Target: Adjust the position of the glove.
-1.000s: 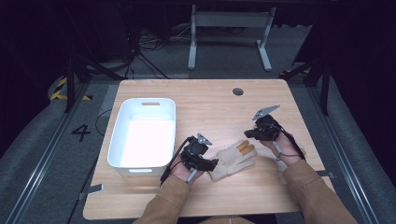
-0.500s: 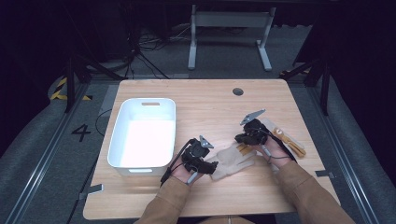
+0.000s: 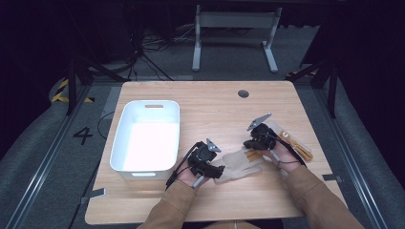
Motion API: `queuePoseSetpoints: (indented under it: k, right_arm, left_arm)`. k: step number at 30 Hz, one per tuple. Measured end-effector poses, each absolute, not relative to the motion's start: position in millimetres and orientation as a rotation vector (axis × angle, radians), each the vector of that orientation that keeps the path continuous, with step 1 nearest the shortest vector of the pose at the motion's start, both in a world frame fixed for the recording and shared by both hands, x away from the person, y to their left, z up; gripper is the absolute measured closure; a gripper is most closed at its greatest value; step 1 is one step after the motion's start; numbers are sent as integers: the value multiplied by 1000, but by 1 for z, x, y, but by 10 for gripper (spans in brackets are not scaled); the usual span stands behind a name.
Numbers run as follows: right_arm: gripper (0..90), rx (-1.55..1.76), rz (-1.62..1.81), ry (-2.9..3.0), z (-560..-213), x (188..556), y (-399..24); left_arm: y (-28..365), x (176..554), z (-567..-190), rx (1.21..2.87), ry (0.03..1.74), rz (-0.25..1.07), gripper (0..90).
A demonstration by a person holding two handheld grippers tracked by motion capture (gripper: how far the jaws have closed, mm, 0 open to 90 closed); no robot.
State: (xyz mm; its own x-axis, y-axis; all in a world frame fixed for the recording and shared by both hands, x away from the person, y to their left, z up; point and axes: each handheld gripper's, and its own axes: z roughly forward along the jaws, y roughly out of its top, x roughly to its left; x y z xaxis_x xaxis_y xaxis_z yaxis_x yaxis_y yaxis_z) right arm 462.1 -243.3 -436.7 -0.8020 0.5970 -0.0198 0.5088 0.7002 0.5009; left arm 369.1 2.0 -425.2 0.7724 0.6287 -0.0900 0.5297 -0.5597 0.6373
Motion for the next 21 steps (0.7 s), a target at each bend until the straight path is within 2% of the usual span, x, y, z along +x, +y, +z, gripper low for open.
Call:
queuePoseSetpoints:
  k: [21]
  right_arm:
    - [892, 903, 642, 2763, -435, 437, -265]
  left_arm:
    - [-11, 378, -418, 2295, 852, 178, 348]
